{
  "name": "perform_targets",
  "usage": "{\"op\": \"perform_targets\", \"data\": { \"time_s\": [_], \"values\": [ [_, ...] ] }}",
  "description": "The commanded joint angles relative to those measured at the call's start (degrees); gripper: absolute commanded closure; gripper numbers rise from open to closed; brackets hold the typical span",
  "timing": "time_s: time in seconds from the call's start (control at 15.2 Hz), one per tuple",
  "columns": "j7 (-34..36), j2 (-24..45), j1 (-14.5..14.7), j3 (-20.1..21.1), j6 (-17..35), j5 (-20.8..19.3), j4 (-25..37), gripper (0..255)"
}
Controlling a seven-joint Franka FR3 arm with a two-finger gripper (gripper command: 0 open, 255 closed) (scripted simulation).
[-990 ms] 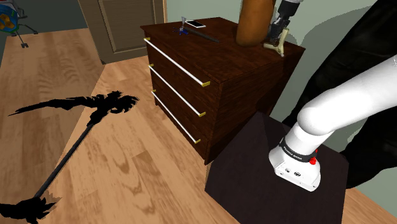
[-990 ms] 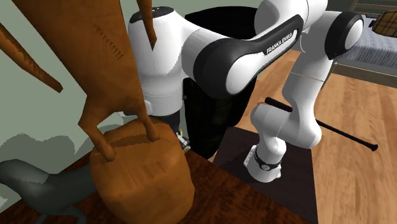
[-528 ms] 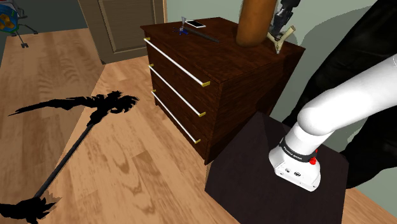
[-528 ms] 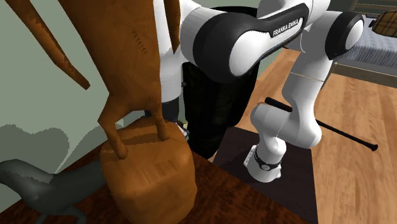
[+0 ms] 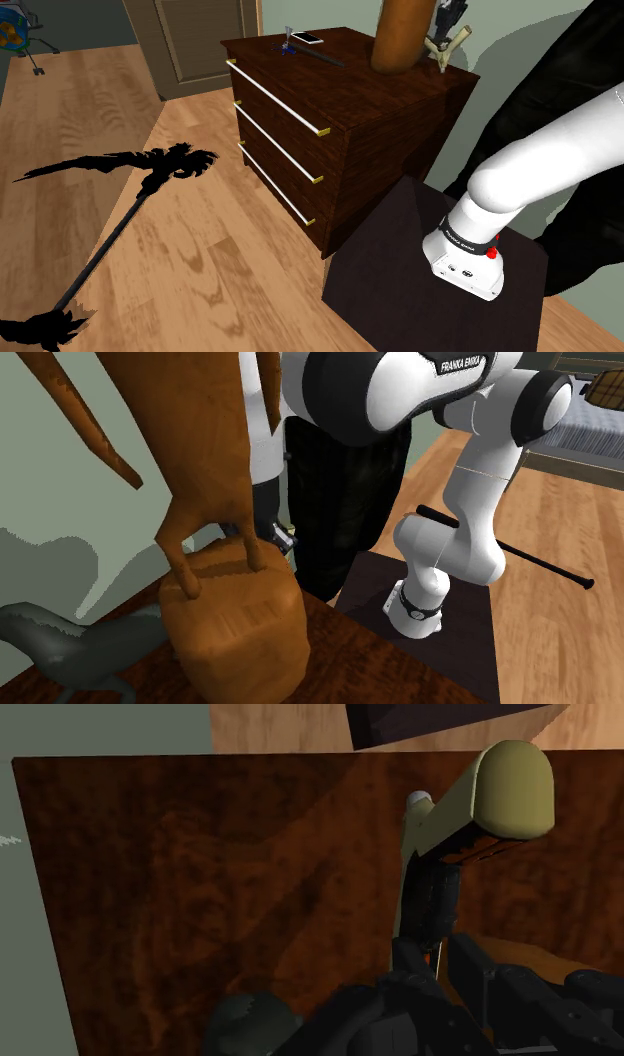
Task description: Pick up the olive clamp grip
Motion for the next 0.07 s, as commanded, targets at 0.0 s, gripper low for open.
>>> {"op": "perform_targets", "data": {
  "time_s": [0.0],
  "values": [
    [-0.05, 0.3, 0.09, 0.01, -0.55, 0.13, 0.88, 255]
  ]
}}
